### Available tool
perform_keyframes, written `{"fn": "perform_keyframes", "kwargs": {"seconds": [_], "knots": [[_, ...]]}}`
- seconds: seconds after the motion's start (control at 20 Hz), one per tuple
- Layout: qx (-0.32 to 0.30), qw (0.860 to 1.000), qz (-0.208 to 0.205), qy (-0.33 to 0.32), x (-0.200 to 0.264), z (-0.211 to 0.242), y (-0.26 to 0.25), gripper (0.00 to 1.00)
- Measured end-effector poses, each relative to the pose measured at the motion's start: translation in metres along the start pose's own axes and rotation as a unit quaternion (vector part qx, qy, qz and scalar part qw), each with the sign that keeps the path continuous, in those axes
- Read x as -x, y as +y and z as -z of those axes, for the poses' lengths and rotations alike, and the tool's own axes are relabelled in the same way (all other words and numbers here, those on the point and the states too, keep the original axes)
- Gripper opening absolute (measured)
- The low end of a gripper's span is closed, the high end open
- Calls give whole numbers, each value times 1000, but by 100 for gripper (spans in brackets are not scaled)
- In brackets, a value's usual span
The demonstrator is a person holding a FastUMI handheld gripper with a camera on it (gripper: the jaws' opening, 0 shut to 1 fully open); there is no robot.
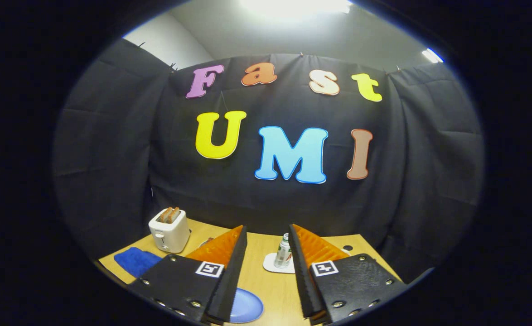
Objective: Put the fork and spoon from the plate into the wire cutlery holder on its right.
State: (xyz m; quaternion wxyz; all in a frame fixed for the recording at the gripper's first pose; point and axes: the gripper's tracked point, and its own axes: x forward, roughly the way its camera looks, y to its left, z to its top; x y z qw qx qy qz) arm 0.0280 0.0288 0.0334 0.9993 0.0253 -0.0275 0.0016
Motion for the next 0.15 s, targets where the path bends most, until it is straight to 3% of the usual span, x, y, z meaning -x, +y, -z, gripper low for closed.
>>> {"fn": "perform_keyframes", "kwargs": {"seconds": [0.15], "knots": [[-15,997,-34,-71,-11,-17,31,98]]}}
